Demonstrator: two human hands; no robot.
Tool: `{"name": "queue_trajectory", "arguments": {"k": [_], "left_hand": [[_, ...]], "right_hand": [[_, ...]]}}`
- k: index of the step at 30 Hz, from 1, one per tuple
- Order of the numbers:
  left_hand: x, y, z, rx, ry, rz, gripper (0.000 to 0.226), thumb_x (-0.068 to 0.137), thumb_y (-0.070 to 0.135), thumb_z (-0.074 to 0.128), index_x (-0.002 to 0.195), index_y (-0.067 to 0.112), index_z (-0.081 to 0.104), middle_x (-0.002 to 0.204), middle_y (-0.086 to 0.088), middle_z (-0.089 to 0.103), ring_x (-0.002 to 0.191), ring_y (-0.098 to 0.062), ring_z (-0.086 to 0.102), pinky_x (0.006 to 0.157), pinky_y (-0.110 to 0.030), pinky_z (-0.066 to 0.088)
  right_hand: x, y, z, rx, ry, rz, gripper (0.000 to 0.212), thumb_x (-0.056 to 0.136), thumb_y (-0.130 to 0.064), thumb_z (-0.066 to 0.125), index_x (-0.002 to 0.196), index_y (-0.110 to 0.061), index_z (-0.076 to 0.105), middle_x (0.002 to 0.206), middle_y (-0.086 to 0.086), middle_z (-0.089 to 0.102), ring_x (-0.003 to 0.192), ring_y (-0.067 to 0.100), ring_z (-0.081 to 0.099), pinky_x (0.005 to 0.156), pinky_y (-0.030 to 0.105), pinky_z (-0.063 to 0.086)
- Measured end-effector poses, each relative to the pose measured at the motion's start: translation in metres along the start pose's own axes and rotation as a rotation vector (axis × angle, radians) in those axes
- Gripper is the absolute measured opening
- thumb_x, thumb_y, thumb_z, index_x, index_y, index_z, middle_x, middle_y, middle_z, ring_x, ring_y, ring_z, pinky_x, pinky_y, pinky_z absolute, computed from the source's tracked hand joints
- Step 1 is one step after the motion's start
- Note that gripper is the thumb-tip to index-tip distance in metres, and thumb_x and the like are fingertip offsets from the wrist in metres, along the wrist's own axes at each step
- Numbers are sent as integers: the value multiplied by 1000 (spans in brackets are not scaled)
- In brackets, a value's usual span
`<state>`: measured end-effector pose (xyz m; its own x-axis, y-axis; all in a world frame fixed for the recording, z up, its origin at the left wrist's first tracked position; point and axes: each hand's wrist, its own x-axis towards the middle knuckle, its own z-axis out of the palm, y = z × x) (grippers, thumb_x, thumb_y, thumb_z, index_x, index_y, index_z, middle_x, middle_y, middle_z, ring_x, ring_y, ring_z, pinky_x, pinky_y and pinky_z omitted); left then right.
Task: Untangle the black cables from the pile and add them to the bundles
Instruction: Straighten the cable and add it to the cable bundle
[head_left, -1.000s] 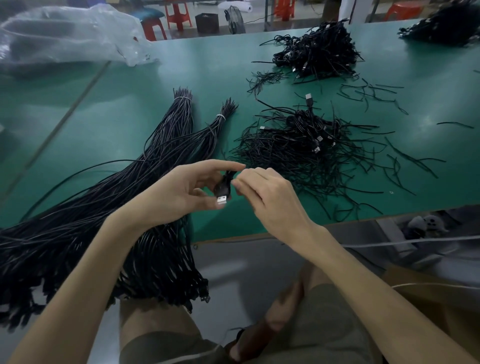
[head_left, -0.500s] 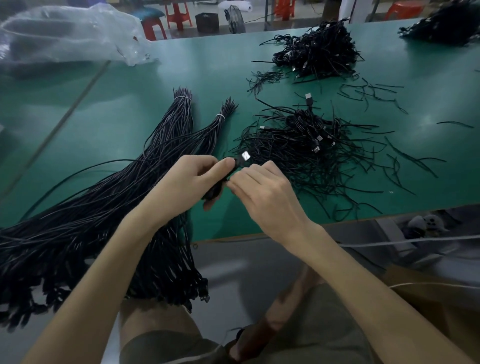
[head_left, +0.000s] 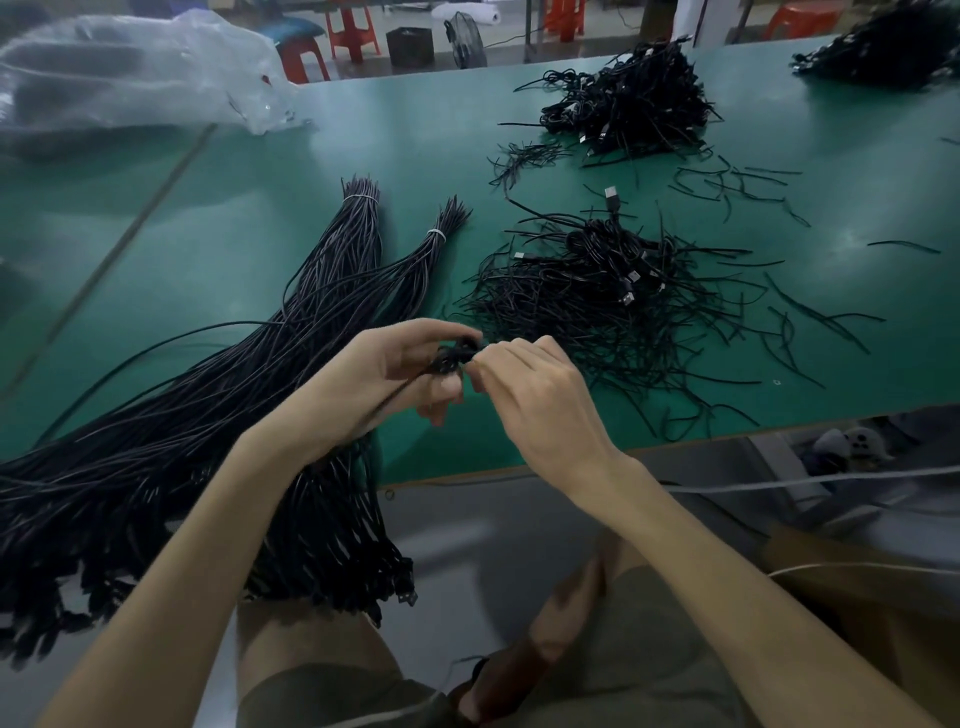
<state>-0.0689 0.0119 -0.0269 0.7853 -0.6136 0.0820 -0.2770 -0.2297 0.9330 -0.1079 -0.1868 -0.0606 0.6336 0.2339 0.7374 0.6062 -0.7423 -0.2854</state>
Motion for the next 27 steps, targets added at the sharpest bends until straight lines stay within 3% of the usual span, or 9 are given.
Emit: {"name": "queue_trajectory", "arguments": {"k": [2,4,8,11,14,16,19,23,27], "left_hand": [[3,-1,4,135,83,-27,29,97,38,61,101,11,72,73,0,69,61,-17,61,65,-39,49],[6,-2,9,270,173,-47,43,97,56,51,71,25,66,58,-1,62,53,-12,52,59,-31,43],[10,-4,15,301,247,-85,67,100,59,51,58,7,50,49,-12,43,47,-16,38,48,-31,31],[14,-2,14,103,247,-290,63,100,48,62,49,15,45,47,-3,36,43,-17,32,44,-25,30],[13,0,14,-57,178,-448,59,99,50,62,53,15,53,48,-4,41,41,-20,39,44,-26,37],[13,2,13,40,214,-398,63,102,52,56,52,14,63,49,-8,57,41,-21,50,45,-25,43],[12,-1,7,266,332,-294,47,106,43,51,73,17,73,65,-1,71,51,-17,64,51,-25,46],[7,-20,-11,752,683,-312,29,104,41,55,108,15,65,105,-2,63,97,-25,60,79,-35,49],[3,-39,-21,1084,634,-416,39,103,34,58,130,6,58,129,-19,54,122,-39,45,103,-49,39]], "right_hand": [[-1,-1,1,6,6,2,27,104,-13,53,81,-4,64,71,5,61,65,27,55,67,41,44],[1,-1,2,-10,9,-18,29,105,-16,52,82,-4,65,73,5,63,66,26,57,68,42,47],[3,4,3,-98,-15,-100,27,105,-15,54,83,-5,67,74,5,64,67,27,59,67,41,47],[2,5,2,-157,-39,-171,28,106,-15,54,83,-6,67,72,4,62,66,26,56,67,39,45],[1,6,2,-134,-57,-151,29,106,-17,53,83,-5,68,74,5,64,67,26,58,66,40,46],[0,7,-1,-24,-91,-8,28,106,-17,53,86,-3,67,75,2,64,68,26,58,69,41,46],[3,12,-10,251,-113,289,26,107,-19,52,88,-5,64,71,-10,56,63,19,53,66,38,47],[30,39,-28,419,25,584,27,107,-21,53,85,-14,65,67,-2,63,52,5,54,50,24,46],[59,79,-36,501,103,925,32,109,-27,50,89,-12,70,71,0,69,54,8,58,57,23,48]]}}
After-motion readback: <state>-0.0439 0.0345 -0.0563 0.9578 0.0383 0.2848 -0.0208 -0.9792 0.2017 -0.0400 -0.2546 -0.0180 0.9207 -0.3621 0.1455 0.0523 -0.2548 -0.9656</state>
